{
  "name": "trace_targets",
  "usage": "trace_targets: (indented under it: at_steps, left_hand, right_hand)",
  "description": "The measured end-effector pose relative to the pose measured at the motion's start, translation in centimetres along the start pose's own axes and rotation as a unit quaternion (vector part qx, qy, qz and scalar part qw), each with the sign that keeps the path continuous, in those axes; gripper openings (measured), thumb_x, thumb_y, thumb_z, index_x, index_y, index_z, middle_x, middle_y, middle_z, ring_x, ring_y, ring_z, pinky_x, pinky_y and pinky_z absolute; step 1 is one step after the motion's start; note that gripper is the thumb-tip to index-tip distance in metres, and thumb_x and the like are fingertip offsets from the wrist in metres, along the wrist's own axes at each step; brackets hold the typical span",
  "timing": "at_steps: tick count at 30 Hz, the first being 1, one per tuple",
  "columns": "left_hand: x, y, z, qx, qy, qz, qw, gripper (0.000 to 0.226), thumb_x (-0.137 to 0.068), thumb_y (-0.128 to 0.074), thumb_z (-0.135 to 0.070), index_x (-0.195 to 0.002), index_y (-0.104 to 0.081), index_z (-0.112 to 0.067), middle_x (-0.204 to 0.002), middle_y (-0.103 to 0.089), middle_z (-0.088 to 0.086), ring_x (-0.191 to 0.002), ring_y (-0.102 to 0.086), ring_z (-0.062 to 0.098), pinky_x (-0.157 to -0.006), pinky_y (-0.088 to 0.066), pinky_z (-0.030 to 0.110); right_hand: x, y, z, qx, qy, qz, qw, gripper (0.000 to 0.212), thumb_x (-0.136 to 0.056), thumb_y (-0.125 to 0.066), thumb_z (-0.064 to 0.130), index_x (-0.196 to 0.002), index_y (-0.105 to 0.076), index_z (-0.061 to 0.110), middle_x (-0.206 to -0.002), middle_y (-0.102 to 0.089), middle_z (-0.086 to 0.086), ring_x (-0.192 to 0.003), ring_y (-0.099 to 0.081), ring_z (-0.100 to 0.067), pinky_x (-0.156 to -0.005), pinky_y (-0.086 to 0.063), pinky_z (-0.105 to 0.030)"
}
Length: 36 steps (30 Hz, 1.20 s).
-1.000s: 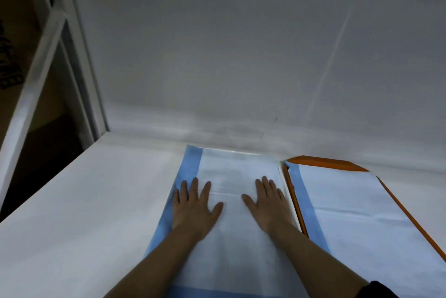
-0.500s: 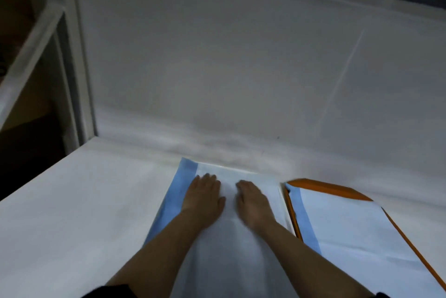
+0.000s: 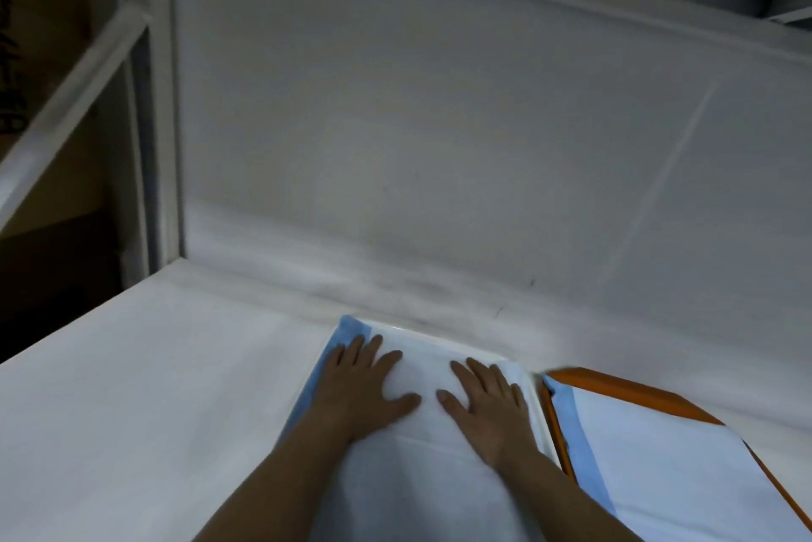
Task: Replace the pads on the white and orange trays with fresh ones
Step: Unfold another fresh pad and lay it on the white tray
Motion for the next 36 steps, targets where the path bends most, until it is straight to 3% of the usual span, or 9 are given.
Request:
trace_targets:
  at_steps: [4,7,9,12,14,20,29,33,36]
  left_hand:
    - [0.3,0.3,-0.1,0.011,0.076,-0.023,0.997,0.120,-0.046,0.008,-0.082,-0.151,-0.014,-0.028,-0.160,0.001,0.007,-0.147,0.002,0.022,-0.118,0.001,0.037]
    - [1.2,1.0,-0.6,-0.019,0.133,-0.034,0.990,0.101,-0.070,-0.004,-0.071,-0.150,-0.016,-0.011,-0.158,-0.012,0.014,-0.146,-0.010,0.025,-0.117,-0.006,0.035]
    - [1.6,1.4,-0.9,-0.070,0.144,-0.042,0.986,0.068,-0.094,-0.024,-0.050,-0.145,-0.027,-0.005,-0.152,-0.028,0.015,-0.140,-0.026,0.026,-0.115,-0.014,0.034]
    - [3.3,2.6,-1.2,-0.088,0.117,-0.035,0.989,0.047,-0.097,-0.029,-0.032,-0.135,-0.040,-0.007,-0.142,-0.040,0.010,-0.132,-0.036,0.024,-0.114,-0.015,0.035]
    - [5.4,3.1,-1.8,-0.077,0.089,-0.005,0.993,0.046,-0.097,-0.030,-0.034,-0.134,-0.041,-0.009,-0.143,-0.039,0.009,-0.134,-0.035,0.023,-0.114,-0.015,0.036]
    - [14.3,4.3,-5.5,-0.048,0.000,0.129,0.990,0.053,-0.100,-0.029,-0.036,-0.148,-0.026,-0.014,-0.157,-0.015,0.010,-0.144,-0.016,0.024,-0.116,-0.014,0.040]
    - [24.5,5.3,-6.5,-0.097,-0.069,0.156,0.981,0.050,-0.099,-0.029,-0.042,-0.147,-0.029,-0.026,-0.158,-0.019,0.003,-0.143,-0.023,0.021,-0.114,-0.016,0.041]
    - [27.4,5.8,-4.5,-0.138,-0.061,0.146,0.978,0.089,-0.071,0.006,-0.064,-0.147,-0.028,-0.031,-0.157,-0.021,-0.003,-0.142,-0.024,0.014,-0.115,-0.009,0.044]
    - [28.6,6.2,-4.0,-0.142,-0.008,0.126,0.982,0.075,-0.087,-0.006,-0.064,-0.147,-0.028,-0.025,-0.156,-0.022,-0.001,-0.143,-0.022,0.014,-0.117,0.000,0.044]
  right_hand:
    - [0.4,0.1,0.0,-0.005,-0.039,0.000,0.999,0.135,-0.037,0.029,0.090,-0.151,-0.014,0.032,-0.160,-0.006,0.008,-0.147,0.000,-0.019,-0.118,-0.002,-0.037]
    - [1.1,0.6,0.0,-0.002,-0.069,0.027,0.997,0.090,-0.083,-0.008,0.076,-0.152,-0.010,0.019,-0.160,-0.002,-0.004,-0.148,0.000,-0.022,-0.119,-0.003,-0.034]
    - [1.3,1.0,-0.3,0.015,-0.073,0.029,0.997,0.067,-0.098,-0.019,0.054,-0.151,-0.017,0.013,-0.159,-0.011,-0.009,-0.146,-0.010,-0.023,-0.118,-0.011,-0.032]
    - [2.9,2.3,0.0,0.053,-0.049,0.023,0.997,0.066,-0.093,-0.011,0.051,-0.137,-0.038,0.011,-0.146,-0.038,-0.007,-0.134,-0.035,-0.020,-0.107,-0.031,-0.029]
    - [4.8,2.9,0.9,0.034,-0.033,0.037,0.998,0.056,-0.096,-0.019,0.048,-0.132,-0.043,0.013,-0.141,-0.042,-0.005,-0.129,-0.040,-0.020,-0.100,-0.036,-0.030]
    - [12.6,3.7,5.8,0.005,0.064,0.098,0.993,0.046,-0.102,-0.029,0.032,-0.147,-0.031,0.022,-0.157,-0.020,0.000,-0.143,-0.020,-0.018,-0.113,-0.022,-0.034]
    - [23.1,4.5,7.5,-0.001,0.154,0.161,0.975,0.049,-0.102,-0.031,0.030,-0.150,-0.023,0.022,-0.160,-0.011,0.003,-0.146,-0.011,-0.015,-0.117,-0.015,-0.033]
    - [26.4,4.9,5.2,0.002,0.114,0.184,0.976,0.055,-0.102,-0.028,0.039,-0.153,-0.011,0.023,-0.160,0.000,0.003,-0.147,-0.002,-0.016,-0.118,-0.011,-0.032]
    - [27.2,5.0,3.9,0.016,0.051,0.182,0.982,0.061,-0.101,-0.025,0.045,-0.153,-0.008,0.017,-0.160,0.003,-0.003,-0.147,-0.002,-0.020,-0.118,-0.012,-0.035]
Point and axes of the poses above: each hand's wrist, its own x-axis away from the middle knuckle, its own y-axis out of the back of the hand, z = x × y, the point moved 3 cm from there along -x, towards the middle knuckle
